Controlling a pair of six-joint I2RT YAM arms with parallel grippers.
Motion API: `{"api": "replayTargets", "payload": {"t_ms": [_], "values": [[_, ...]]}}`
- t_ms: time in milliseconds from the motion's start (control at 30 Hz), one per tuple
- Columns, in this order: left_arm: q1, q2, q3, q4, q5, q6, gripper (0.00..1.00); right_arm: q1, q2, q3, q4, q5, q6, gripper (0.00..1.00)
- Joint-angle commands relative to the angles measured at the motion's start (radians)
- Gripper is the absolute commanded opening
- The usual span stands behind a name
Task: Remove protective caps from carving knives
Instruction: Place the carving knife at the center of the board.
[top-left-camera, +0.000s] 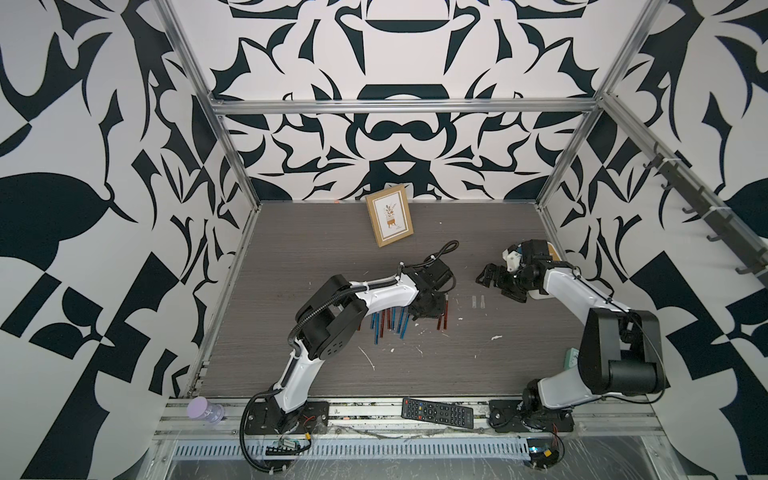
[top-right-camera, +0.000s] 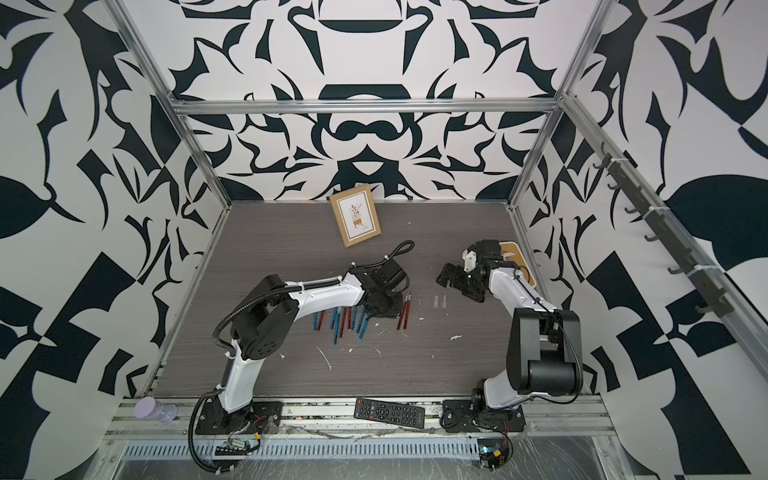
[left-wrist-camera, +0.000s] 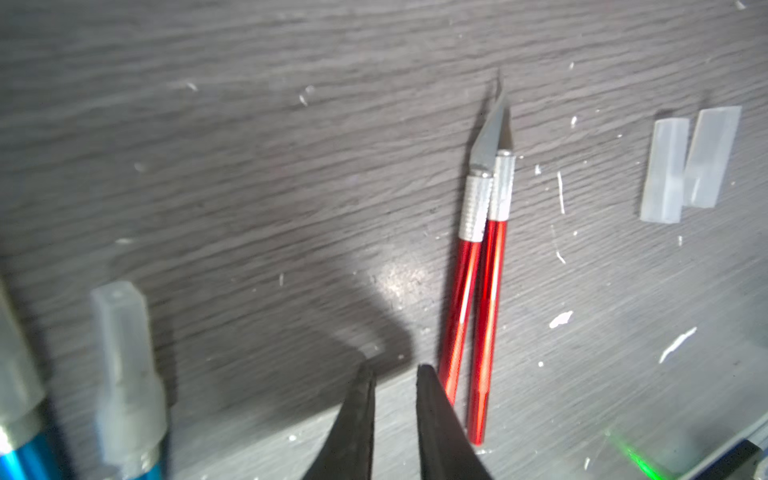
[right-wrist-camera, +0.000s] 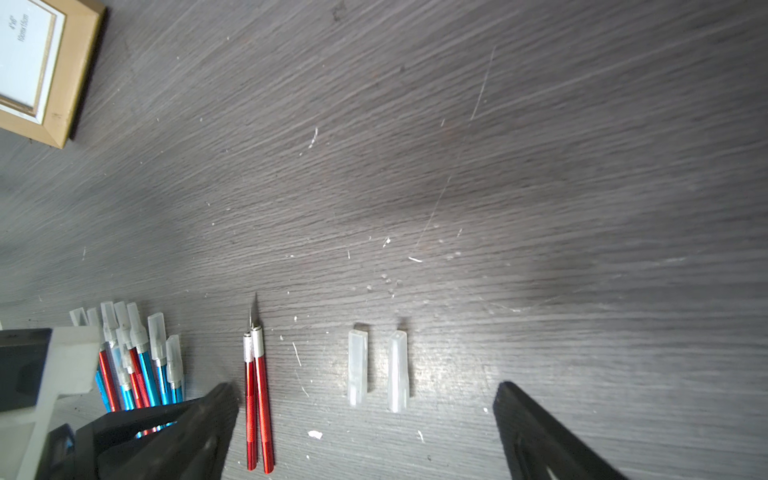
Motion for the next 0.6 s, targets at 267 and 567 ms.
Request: {"api": "replayTargets", "payload": {"t_ms": [267,567], "values": [[0.004,-0.049,0.016,-0.040,-0.045,0.004,0.35,-0.003,-0.019,-0.002,0.018,-0.020,-0.012,1.00],[0.029,-0.138,-0.038,-0.057,-0.096,0.034,0.68,0.006,-0.028,0.005,0.022,-0.023,-0.006,0.98]]}}
